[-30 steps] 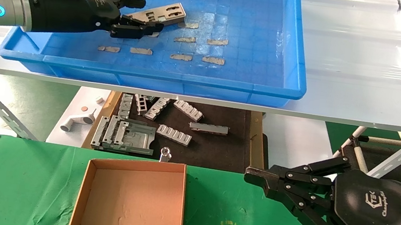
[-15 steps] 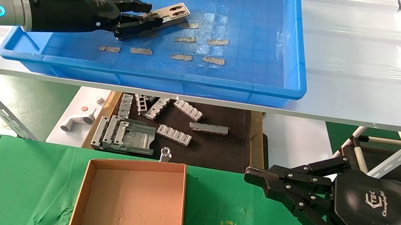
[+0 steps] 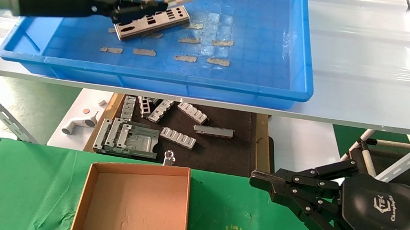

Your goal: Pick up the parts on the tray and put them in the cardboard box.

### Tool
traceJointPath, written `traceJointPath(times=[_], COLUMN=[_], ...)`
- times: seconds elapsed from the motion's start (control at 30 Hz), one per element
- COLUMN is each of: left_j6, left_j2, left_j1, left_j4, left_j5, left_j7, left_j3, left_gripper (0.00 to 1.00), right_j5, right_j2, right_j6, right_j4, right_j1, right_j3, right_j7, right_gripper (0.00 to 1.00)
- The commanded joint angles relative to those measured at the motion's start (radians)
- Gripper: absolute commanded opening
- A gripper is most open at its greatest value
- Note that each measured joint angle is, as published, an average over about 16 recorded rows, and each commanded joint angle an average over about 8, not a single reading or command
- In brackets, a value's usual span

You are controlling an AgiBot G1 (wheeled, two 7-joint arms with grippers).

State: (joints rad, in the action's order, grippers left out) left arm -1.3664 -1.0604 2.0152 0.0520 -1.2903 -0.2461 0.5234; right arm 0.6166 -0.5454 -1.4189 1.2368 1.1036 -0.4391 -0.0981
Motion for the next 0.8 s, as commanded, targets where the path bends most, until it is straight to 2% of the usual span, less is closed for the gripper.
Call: traceJointPath(times=[0.03,0.17,0.27,0.43,0.63,0.8], left_j6=[-0.044,-0.184,-0.237,-0.248,-0.233,-0.204], left_j2=[0.012,0.043,0.070,0.152,0.325,0.430], left_j1=[0.012,0.020,0.006,-0.075,-0.189,-0.251], left_j4=[0.010,0.059,0.127,0.352,0.703,0.864], left_j5=[0.006,0.006,0.020,0.121,0.322,0.380], left_j7=[-0.009,-0.039,-0.050,0.004,0.146,0.205], left_j3=[-0.004,0.006,0.023,0.088,0.204,0.256], left_gripper=[0.00,0.00,0.00,0.00,0.00,0.00], right_j5=[0.000,0.000,0.000,0.000,0.000,0.000], right_j2=[0.000,0.000,0.000,0.000,0.000,0.000], right_j6=[0.000,0.000,0.000,0.000,0.000,0.000], right_j4=[0.000,0.000,0.000,0.000,0.000,0.000], right_j1=[0.000,0.000,0.000,0.000,0.000,0.000], right_j3=[0.000,0.000,0.000,0.000,0.000,0.000], right_j7=[0.000,0.000,0.000,0.000,0.000,0.000], right_gripper=[0.00,0.00,0.00,0.00,0.00,0.00])
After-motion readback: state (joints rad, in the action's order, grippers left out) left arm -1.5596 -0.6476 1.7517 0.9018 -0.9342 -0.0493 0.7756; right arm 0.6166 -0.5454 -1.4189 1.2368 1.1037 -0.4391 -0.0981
